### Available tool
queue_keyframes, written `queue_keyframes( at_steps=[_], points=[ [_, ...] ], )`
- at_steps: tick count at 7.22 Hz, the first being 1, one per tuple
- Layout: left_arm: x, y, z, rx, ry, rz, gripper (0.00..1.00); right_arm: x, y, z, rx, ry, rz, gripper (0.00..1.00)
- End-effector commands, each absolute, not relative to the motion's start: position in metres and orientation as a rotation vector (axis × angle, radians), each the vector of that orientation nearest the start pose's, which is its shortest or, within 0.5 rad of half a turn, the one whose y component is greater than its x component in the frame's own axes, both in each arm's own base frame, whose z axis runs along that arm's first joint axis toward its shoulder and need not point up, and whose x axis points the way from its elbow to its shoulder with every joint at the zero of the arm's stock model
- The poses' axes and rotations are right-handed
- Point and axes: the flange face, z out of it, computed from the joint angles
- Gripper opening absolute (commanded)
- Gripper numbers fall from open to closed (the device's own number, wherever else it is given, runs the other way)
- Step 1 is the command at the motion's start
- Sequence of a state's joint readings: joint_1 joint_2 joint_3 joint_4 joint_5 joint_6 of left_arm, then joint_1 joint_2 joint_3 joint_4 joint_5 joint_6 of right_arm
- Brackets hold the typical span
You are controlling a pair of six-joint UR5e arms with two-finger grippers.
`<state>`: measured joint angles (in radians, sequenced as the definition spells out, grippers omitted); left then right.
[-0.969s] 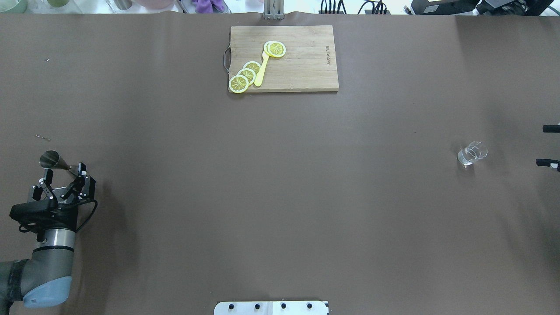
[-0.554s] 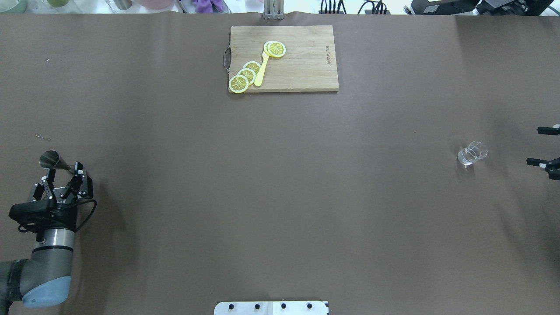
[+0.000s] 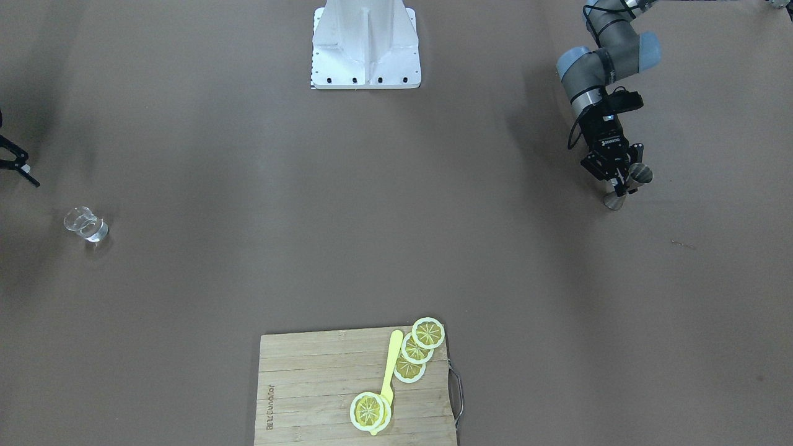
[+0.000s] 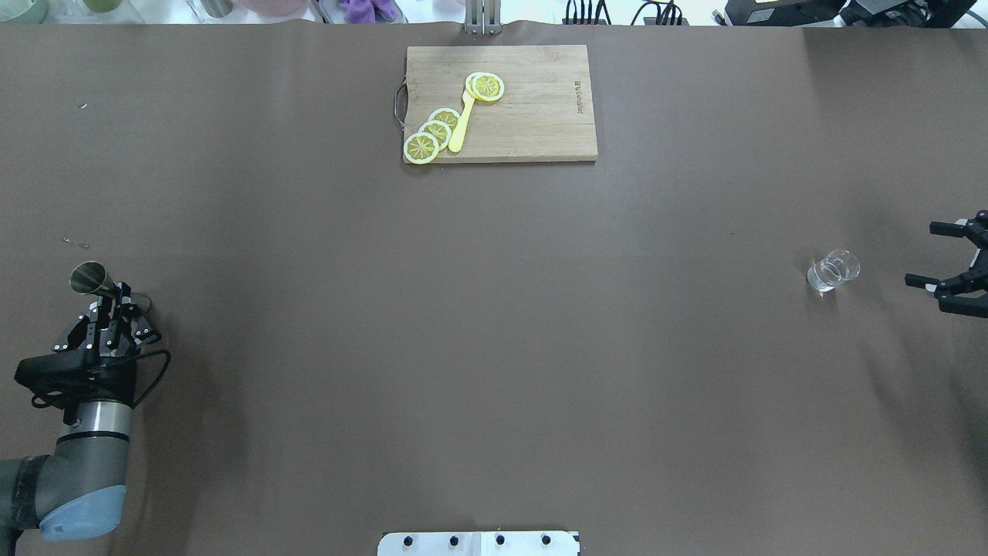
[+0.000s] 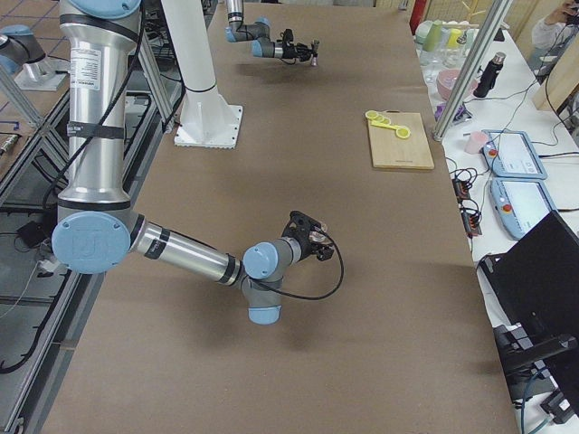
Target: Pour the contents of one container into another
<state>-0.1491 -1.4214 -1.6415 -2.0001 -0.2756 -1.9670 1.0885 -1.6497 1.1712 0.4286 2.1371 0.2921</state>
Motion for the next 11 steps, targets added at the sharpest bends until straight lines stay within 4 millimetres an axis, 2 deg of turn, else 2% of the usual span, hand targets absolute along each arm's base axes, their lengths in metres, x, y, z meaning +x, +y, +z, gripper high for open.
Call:
queue_keyframes(
  at_steps=[1,3,4,5,6,8,9,10,11],
  points=[
    [0.38,-0.295,0.596,1.263,0.466,-0.704,0.0,-0.122,-0.394,0.669,1.195,-1.014,-0.611,0.91],
    [0.36,-0.309,0.573,1.27,0.47,-0.716,0.0,-0.132,-0.401,0.669,1.19,-1.057,-0.677,0.91],
    [0.352,-0.316,0.552,1.281,0.458,-0.667,0.0,-0.133,-0.398,0.673,1.2,-1.062,-0.736,0.91],
    [0.344,-0.326,0.54,1.307,0.334,-0.518,0.0,-0.134,-0.394,0.679,1.198,-1.064,-0.785,0.92],
    [0.341,-0.329,0.517,1.313,0.369,-0.488,0.0,-0.137,-0.397,0.683,1.212,-1.049,-0.828,0.92],
    [0.354,-0.323,0.497,1.13,0.667,-0.456,0.0,-0.141,-0.401,0.685,1.26,-1.028,-0.912,0.92],
    [0.351,-0.321,0.479,1.178,0.683,-0.368,0.0,-0.145,-0.407,0.69,1.275,-1.008,-0.96,0.92],
    [0.358,-0.323,0.457,1.258,0.643,-0.192,0.0,-0.147,-0.409,0.689,1.283,-1.005,-0.979,0.92],
    [0.372,-0.328,0.431,1.305,0.673,-0.054,0.0,-0.151,-0.413,0.688,1.296,-1.001,-1.016,0.92]
  ],
)
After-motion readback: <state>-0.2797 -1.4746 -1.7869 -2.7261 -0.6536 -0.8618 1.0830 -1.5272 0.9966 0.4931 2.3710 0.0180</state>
